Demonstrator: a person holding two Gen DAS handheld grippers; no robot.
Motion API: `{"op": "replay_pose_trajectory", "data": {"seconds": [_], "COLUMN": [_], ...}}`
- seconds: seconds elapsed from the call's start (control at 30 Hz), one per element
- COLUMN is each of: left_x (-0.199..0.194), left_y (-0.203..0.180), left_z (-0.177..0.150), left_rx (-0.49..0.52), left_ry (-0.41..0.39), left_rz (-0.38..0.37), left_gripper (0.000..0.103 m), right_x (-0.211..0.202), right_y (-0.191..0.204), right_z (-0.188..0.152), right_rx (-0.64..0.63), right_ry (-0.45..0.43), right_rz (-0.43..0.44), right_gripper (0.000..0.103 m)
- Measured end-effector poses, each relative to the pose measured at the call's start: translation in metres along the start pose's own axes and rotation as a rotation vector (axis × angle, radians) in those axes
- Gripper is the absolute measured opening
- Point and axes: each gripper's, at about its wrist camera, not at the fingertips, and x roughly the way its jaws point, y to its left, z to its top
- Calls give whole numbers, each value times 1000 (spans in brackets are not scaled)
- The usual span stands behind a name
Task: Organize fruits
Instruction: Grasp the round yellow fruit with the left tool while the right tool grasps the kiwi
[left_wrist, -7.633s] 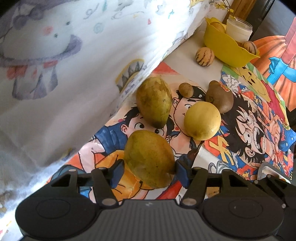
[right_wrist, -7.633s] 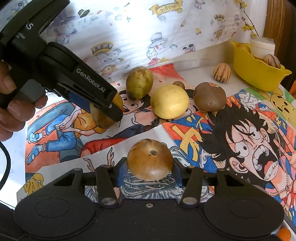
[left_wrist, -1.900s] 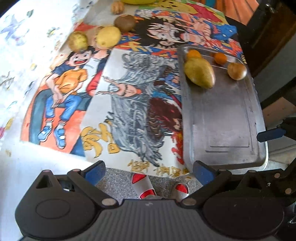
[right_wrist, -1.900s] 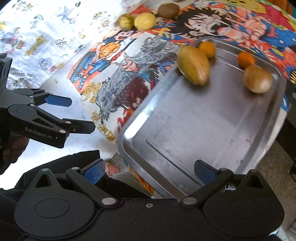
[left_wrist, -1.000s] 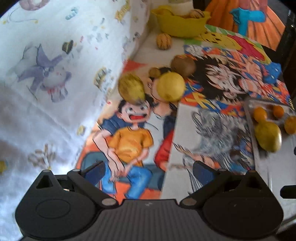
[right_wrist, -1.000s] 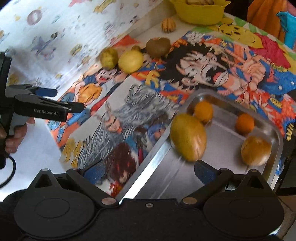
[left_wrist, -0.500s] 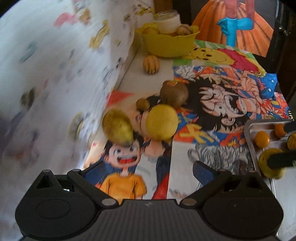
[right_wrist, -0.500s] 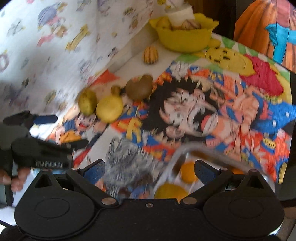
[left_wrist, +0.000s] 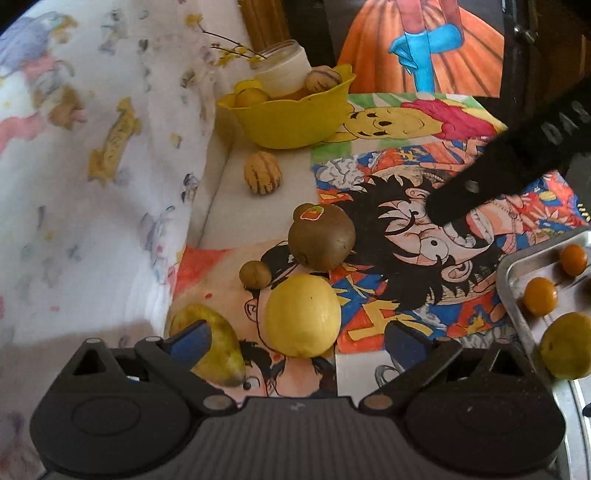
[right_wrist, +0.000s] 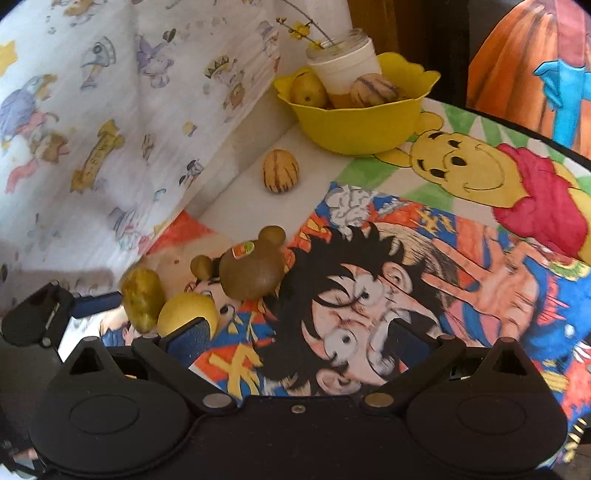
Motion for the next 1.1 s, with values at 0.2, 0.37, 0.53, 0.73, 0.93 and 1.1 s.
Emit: {"op": "replay_pose_trajectory", "data": {"seconds": [0.2,0.37,0.53,0.73,0.93,1.1], "left_x": [17,28,37,44,50,54], "left_y": [2,8,11,13,13,14], "left_z": [6,12,13,11,12,12], "left_rx": [1,-20,-32,-61,-80,-95], "left_ry": [23,39,63,87,95,97], "left_rz": [-18,-33,-45,-61,-74,-70], "left_gripper": [90,83,74,67,61,60], "right_x": [33,56,78,98,110,114], "right_y": [10,14,14,18,18,19], "right_z": [14,29,39,40,43,45], "right_rx": [-25,-14,9,30,66,70], "right_ry": [13,15,53,97,116,111], "right_rz": [35,51,67,91,113,124], "right_gripper": [102,97,93,87,78,70]}}
